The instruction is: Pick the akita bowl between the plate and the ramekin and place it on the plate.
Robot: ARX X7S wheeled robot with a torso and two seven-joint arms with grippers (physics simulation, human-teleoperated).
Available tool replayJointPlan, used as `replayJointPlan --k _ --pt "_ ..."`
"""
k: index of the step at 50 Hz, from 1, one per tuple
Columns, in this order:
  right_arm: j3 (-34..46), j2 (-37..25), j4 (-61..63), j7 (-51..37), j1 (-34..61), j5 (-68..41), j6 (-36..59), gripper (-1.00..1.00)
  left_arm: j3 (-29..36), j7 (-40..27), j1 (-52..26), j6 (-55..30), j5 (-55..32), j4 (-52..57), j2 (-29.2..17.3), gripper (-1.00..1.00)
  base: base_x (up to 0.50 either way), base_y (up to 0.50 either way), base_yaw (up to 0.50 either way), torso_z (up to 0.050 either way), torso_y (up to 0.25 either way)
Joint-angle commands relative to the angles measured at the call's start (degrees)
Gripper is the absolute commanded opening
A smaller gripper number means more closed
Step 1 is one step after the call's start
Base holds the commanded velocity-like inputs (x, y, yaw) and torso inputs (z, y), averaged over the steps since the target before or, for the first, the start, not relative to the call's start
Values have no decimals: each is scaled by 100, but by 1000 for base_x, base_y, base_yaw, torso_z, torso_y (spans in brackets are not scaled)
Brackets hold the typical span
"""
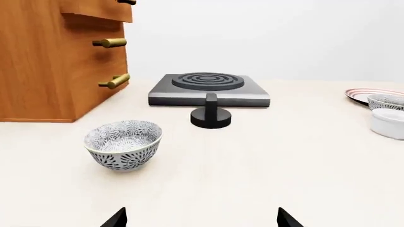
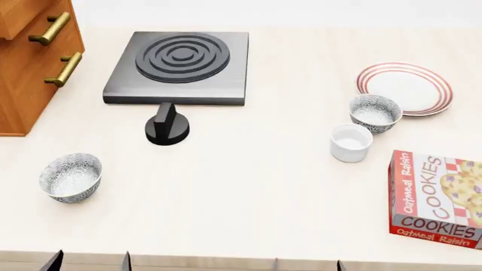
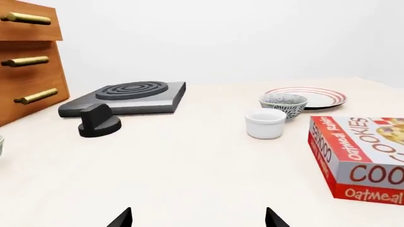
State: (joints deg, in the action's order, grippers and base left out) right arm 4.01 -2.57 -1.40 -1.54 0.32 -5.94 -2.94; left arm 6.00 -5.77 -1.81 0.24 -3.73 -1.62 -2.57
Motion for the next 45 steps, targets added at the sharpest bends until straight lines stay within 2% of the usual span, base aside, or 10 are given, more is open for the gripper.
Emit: replayJointPlan --k 1,13,20,30,35,45 --pt "-218 93 245 -142 -92 366 124 100 -453 78 183 -221 465 273 84 100 0 0 0 0 0" --pt "-222 -48 481 -420 -24 44 287 100 -293 -278 103 -368 505 478 -57 100 0 0 0 0 0" --pt "-411 -236 1804 -621 -40 -190 813 100 -262 -364 100 -1566 638 2030 -209 100 49 0 0 0 0" --pt "-492 -545 3442 -838 -1 -243 1540 100 -458 -159 35 -2344 177 3473 -401 100 457 0 0 0 0" --pt "-533 -644 3897 -930 49 -225 1728 100 -536 -135 38 -2409 0 3740 -445 100 500 0 0 0 0" --pt "-558 -660 3983 -1077 -36 -108 1428 100 -576 -237 90 -2235 -58 3798 -490 100 500 0 0 0 0"
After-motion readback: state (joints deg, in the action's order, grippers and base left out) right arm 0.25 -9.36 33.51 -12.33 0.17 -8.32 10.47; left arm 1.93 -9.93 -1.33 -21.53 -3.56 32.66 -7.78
